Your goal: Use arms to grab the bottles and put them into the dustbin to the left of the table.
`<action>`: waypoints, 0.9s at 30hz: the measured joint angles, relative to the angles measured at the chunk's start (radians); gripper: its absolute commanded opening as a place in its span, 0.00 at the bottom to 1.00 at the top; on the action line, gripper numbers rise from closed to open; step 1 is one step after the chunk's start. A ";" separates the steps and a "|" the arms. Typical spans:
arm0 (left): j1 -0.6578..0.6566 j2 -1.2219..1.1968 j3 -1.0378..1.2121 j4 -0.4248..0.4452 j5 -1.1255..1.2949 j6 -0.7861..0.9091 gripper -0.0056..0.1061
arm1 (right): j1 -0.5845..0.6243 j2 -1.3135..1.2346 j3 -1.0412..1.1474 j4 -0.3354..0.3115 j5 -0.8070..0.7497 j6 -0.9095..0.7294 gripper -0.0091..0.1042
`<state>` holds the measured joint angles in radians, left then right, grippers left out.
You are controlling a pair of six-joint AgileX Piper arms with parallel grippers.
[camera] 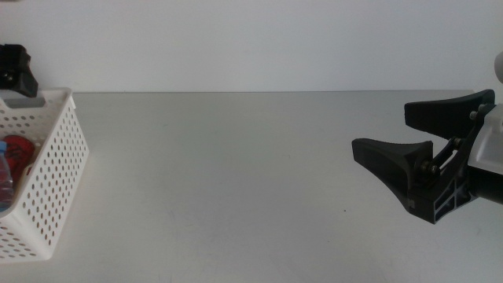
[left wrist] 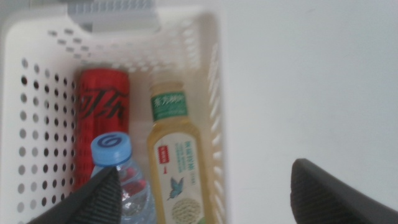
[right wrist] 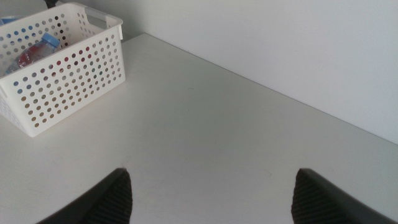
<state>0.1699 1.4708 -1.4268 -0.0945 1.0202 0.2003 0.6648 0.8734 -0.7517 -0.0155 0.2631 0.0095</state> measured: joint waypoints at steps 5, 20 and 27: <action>-0.064 -0.127 0.000 -0.001 -0.004 0.002 0.82 | 0.000 0.000 0.000 0.000 0.000 0.000 0.66; -0.119 -0.537 0.165 -0.043 -0.172 0.027 0.80 | 0.000 0.000 0.000 0.000 0.000 0.000 0.66; -0.119 -0.613 0.193 -0.047 -0.181 -0.002 0.80 | 0.000 0.000 0.000 0.000 0.000 0.000 0.66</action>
<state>0.0507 0.8575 -1.2334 -0.1413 0.8394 0.1979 0.6648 0.8734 -0.7517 -0.0155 0.2631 0.0095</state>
